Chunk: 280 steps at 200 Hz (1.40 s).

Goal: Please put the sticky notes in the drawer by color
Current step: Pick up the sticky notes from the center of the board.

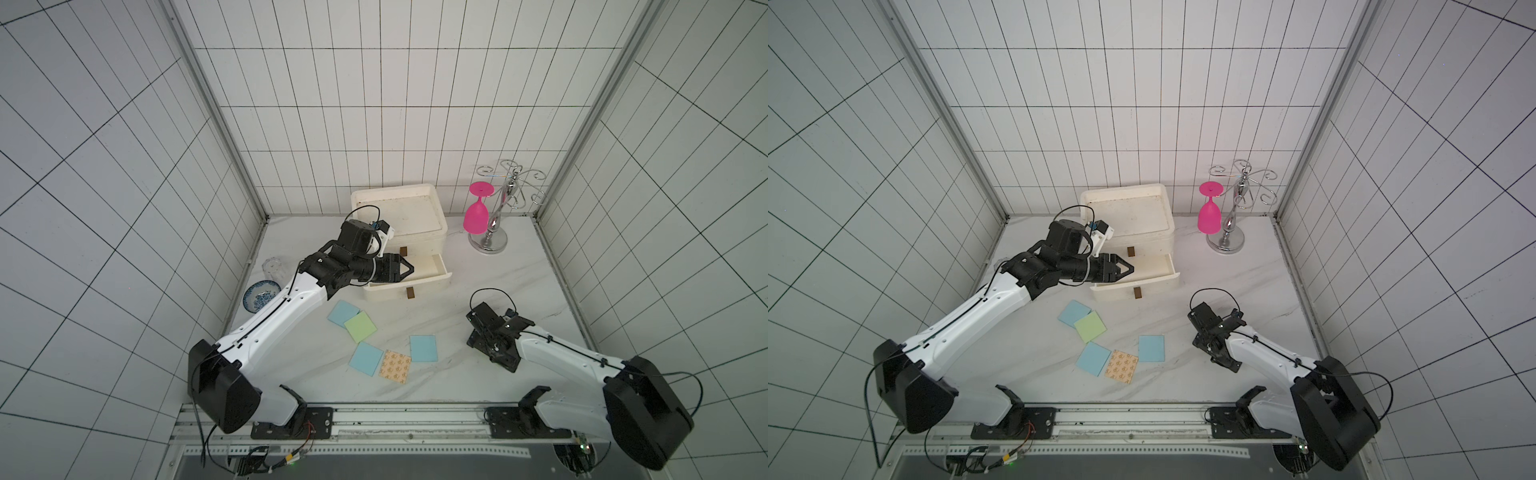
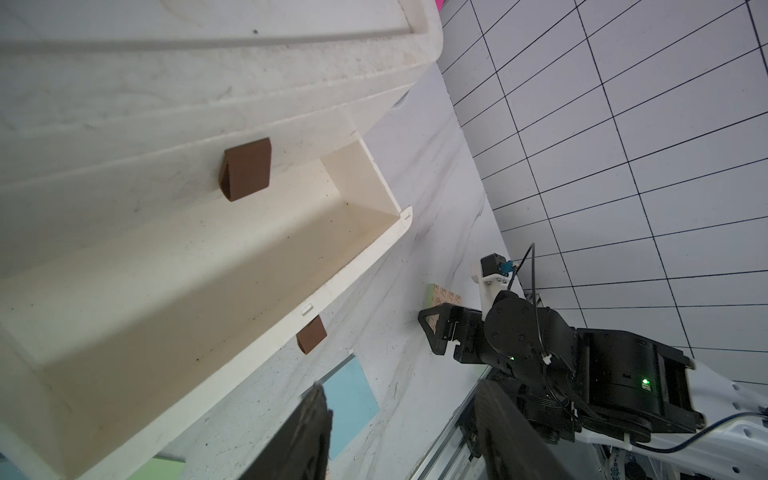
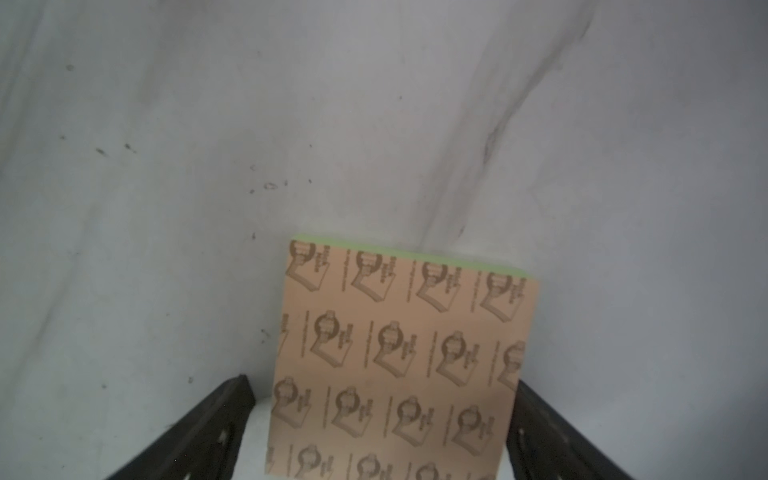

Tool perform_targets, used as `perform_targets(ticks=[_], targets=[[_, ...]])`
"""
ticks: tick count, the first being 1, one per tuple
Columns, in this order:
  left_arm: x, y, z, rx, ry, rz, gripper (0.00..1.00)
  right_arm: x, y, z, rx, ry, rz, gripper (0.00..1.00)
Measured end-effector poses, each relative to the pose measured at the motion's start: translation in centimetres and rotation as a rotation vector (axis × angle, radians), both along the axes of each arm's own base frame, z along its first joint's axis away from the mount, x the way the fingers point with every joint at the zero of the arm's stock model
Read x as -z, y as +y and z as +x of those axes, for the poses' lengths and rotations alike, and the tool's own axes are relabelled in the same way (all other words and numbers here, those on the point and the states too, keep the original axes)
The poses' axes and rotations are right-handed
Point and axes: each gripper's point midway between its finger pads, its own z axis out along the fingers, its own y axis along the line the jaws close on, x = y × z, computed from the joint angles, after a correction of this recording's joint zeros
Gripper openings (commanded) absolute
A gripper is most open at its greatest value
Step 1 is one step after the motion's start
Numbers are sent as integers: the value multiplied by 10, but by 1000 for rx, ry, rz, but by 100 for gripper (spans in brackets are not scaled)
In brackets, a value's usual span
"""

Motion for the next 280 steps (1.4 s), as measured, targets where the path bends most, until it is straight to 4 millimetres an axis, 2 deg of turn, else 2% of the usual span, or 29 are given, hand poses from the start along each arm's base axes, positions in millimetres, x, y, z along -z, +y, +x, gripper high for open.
perform_targets(ticks=[39, 65, 103, 134, 192, 236, 280], targets=[[5, 1, -1, 0, 10, 7, 59, -6, 4, 3, -75, -8, 1, 76], [9, 1, -1, -6, 23, 5, 59, -30, 9, 8, -136, -87, 47, 71], [11, -2, -1, -7, 37, -14, 59, -67, 7, 6, -222, -183, 77, 71], [14, -8, 0, -1, 63, -42, 59, -101, 16, 10, -297, -259, 124, 71], [34, -39, 1, 71, 252, -157, 59, -159, 57, 16, -523, -367, 272, 71], [31, -61, -18, 138, 346, -250, 59, -179, 83, 12, -668, -402, 372, 71], [31, -85, -41, 200, 388, -279, 59, -197, 99, 12, -725, -433, 438, 71]])
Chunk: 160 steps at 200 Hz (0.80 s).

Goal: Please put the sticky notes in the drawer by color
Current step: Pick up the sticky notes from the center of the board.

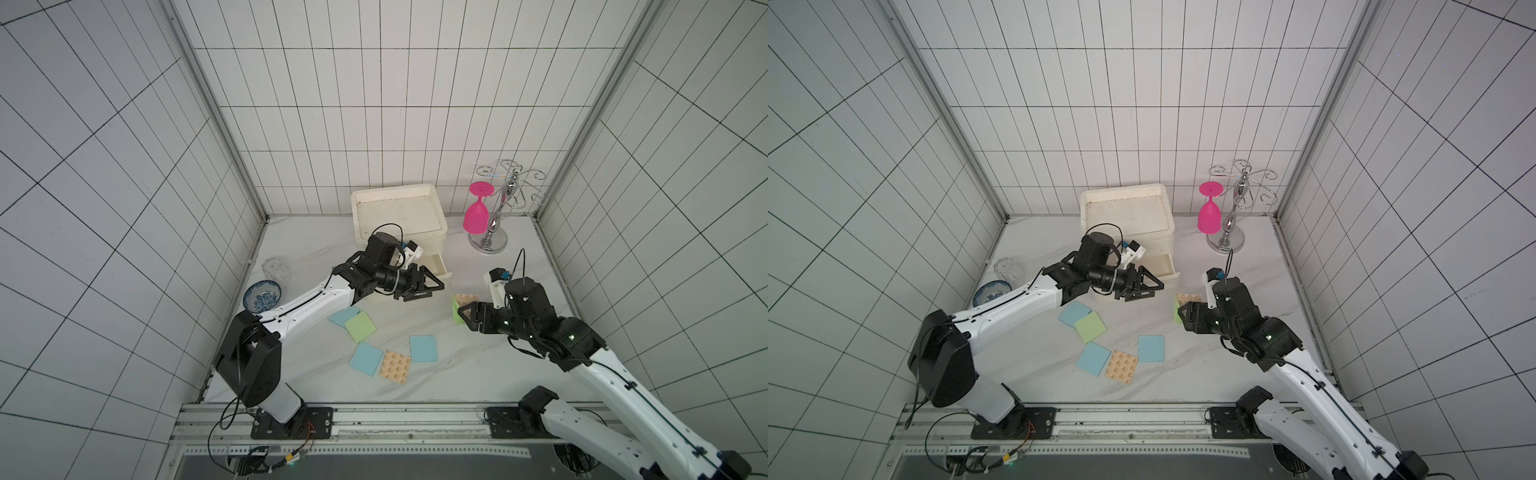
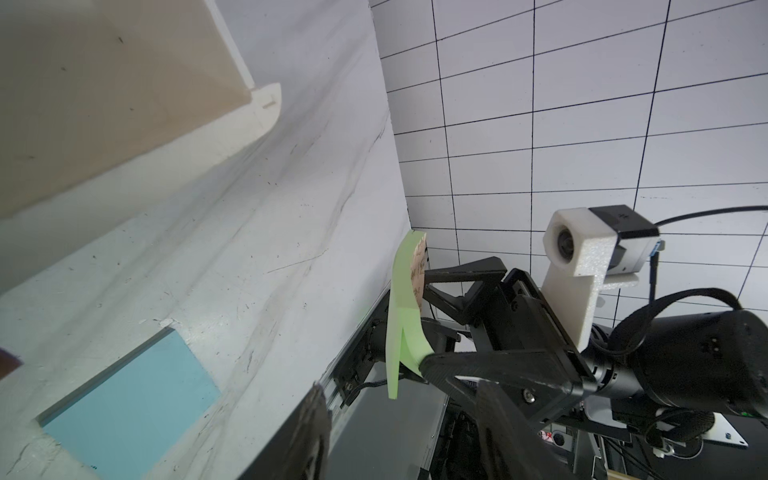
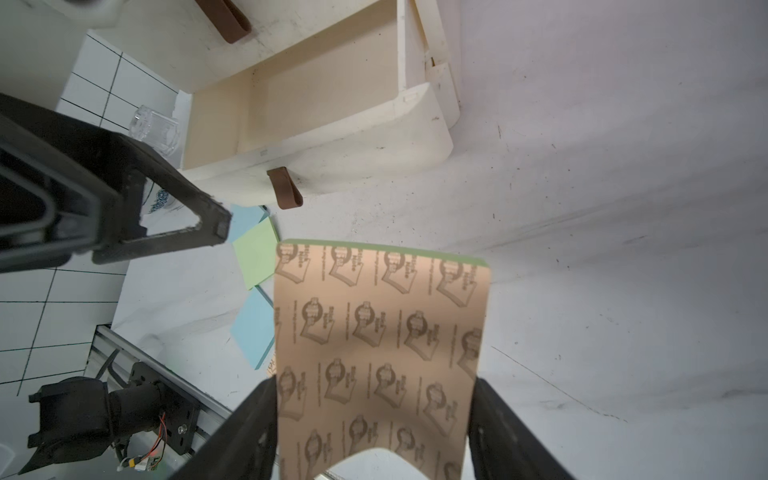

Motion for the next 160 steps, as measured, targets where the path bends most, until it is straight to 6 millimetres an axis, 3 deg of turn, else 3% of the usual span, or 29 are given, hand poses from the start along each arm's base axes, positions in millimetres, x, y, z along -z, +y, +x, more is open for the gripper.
perform_targets(ticks=[41, 110, 132, 160], targets=[[5, -12, -8, 19, 24, -2, 58, -15, 8, 1, -27, -26, 50, 70], [1, -25, -12, 23, 28, -24, 54, -12, 18, -2, -67, 6, 72, 69], [4, -31, -15, 32, 36, -18, 46, -15, 20, -2, -74, 0, 84, 69], [5, -34, -17, 33, 39, -15, 18, -16, 21, -2, -78, -2, 90, 69]])
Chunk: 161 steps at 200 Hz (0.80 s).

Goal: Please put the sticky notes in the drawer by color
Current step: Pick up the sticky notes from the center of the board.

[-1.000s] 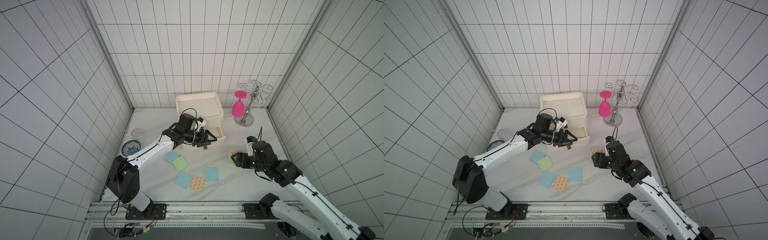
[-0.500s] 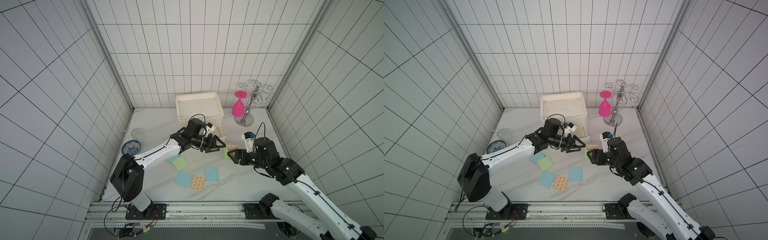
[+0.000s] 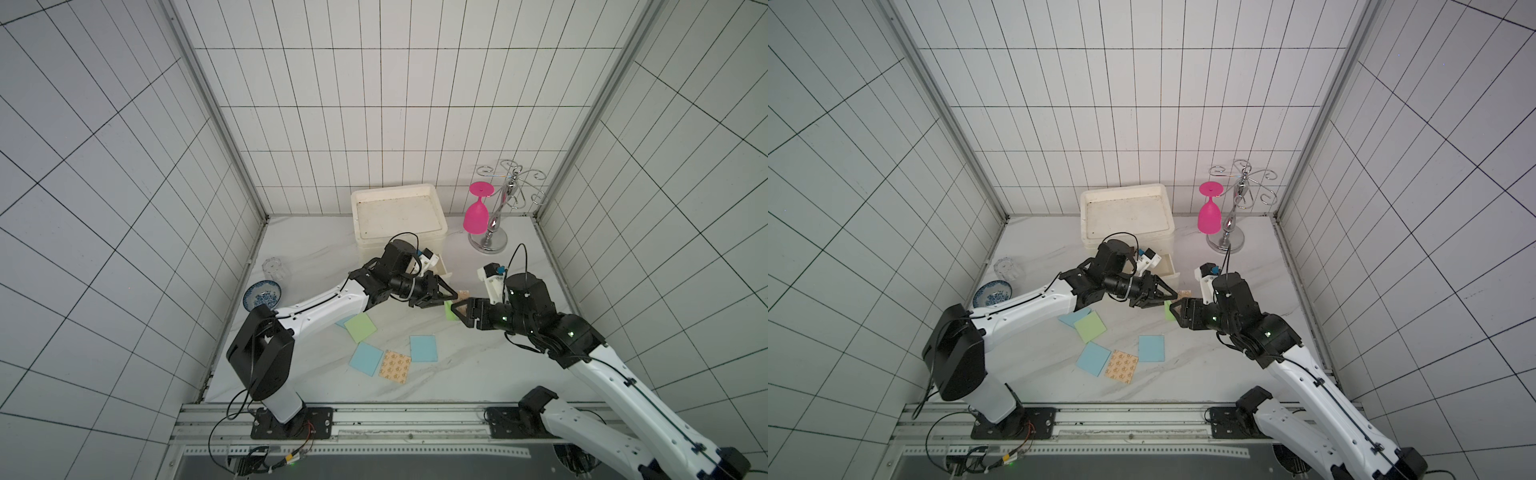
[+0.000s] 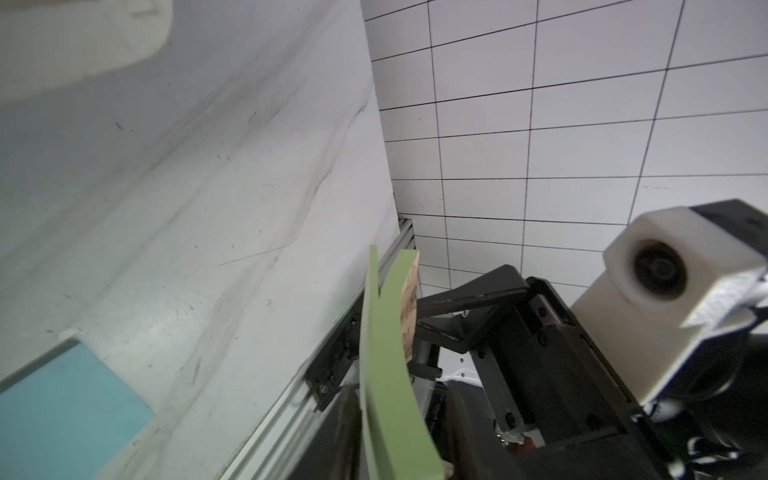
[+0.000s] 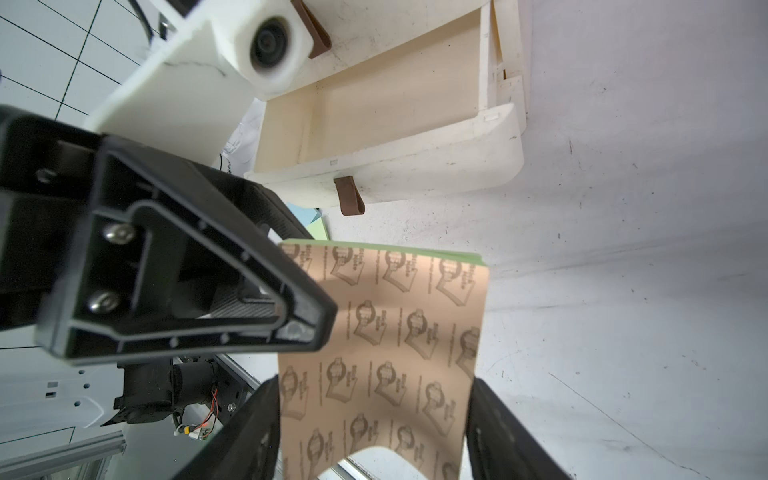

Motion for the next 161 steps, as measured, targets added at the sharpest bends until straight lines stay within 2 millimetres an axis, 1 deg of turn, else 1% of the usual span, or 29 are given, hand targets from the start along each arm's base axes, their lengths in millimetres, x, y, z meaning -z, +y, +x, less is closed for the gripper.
perform_targets(ticks=[12, 25, 42, 54, 66, 75, 94, 115, 127, 142, 151, 161], targets=[[0, 0, 1, -7, 7, 4, 13, 0, -1, 1, 5, -3, -2, 72], [2, 1, 1, -10, 13, 8, 8, -1, -1, 2, 9, -9, -4, 81], [0, 1, 3, -10, 13, 2, 7, -2, -2, 2, 10, -13, -3, 87], [-1, 3, 5, -12, 11, -3, 7, -4, -3, 1, 12, -17, -2, 89], [-1, 10, 15, -32, 11, -4, 7, -6, -6, -1, 20, -25, 2, 90], [-1, 17, 24, -53, 8, -5, 7, -9, -9, -1, 30, -30, 3, 90], [-7, 41, 46, -113, -9, -15, 7, -16, -15, 0, 62, -38, 16, 90], [-20, 67, 60, -150, -33, -45, 7, -16, -22, 7, 107, -5, 37, 86], [-28, 75, 60, -147, -45, -69, 7, -15, -20, 9, 113, 35, 73, 83], [-36, 82, 54, -121, -53, -102, 7, -20, -13, 14, 110, 86, 150, 79], [-40, 84, 49, -101, -55, -120, 8, -27, -8, 19, 104, 104, 215, 78], [-44, 86, 44, -80, -60, -137, 8, -41, -1, 23, 89, 114, 303, 77]])
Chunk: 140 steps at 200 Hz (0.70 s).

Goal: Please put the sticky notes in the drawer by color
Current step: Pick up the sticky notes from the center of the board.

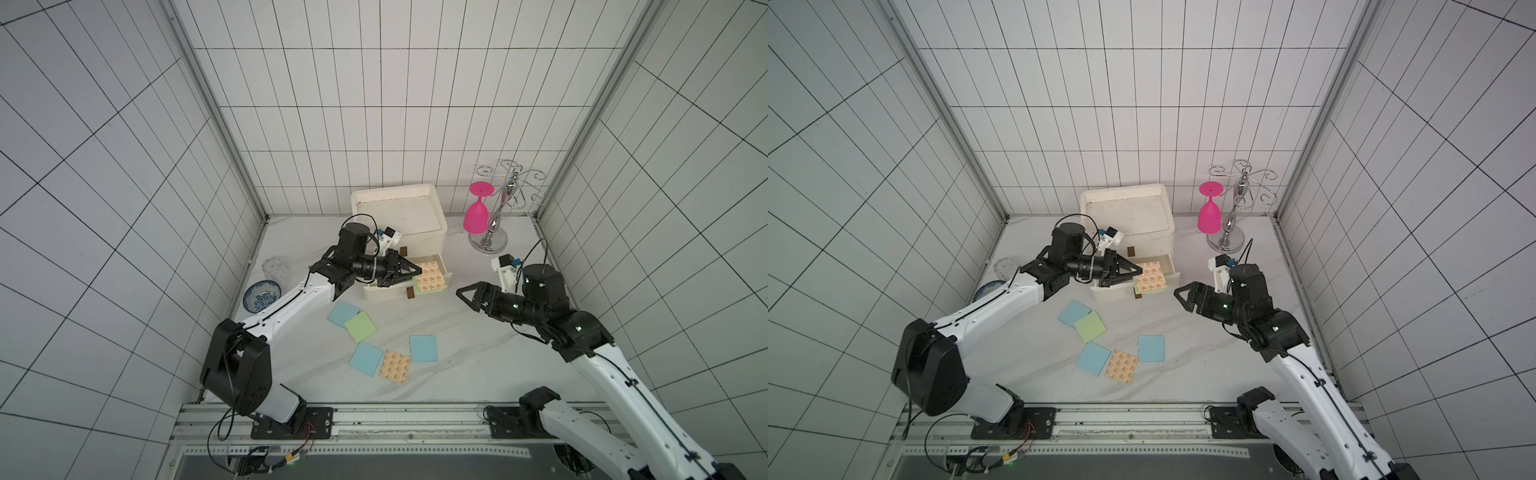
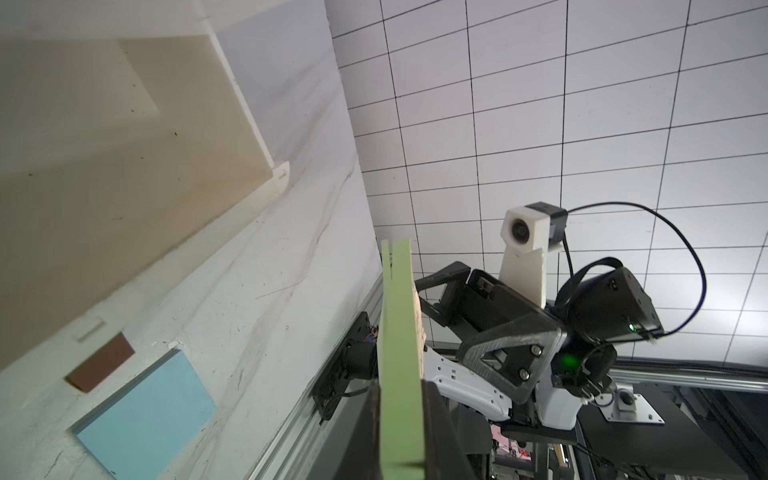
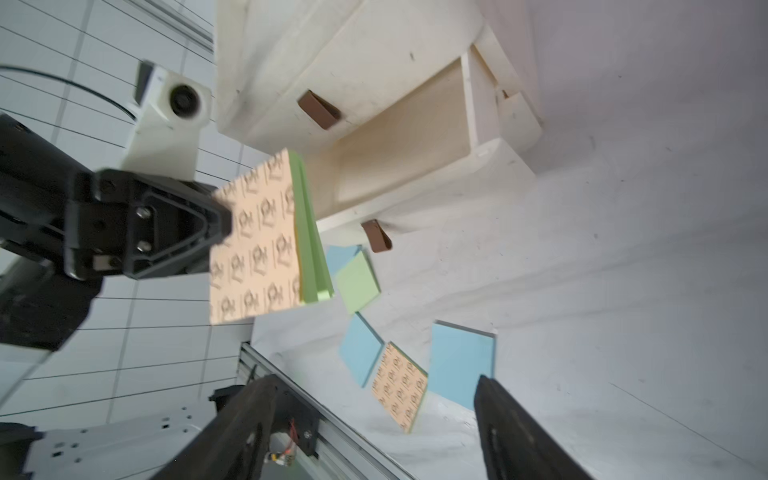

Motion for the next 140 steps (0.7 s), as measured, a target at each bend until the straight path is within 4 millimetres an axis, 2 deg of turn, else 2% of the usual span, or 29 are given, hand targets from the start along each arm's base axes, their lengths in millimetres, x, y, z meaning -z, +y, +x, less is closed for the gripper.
perform_targets(ticks=[30, 47, 67, 84, 121, 140], targets=[[-25, 4, -18, 65, -63, -58, 8, -35, 17, 14, -50, 2, 249, 75], [-39, 7, -25, 91, -102, -91, 8, -40, 28, 18, -101, 39, 341, 74], [-54, 7, -30, 115, -134, -139, 9, -36, 37, 21, -140, 90, 397, 74], [-61, 7, -32, 126, -133, -171, 9, -38, 40, 18, -165, 113, 428, 74], [-73, 7, -34, 142, -146, -211, 9, -71, 48, 6, -257, 55, 520, 76], [-75, 6, -34, 156, -141, -218, 9, -79, 55, -2, -305, 46, 542, 73]])
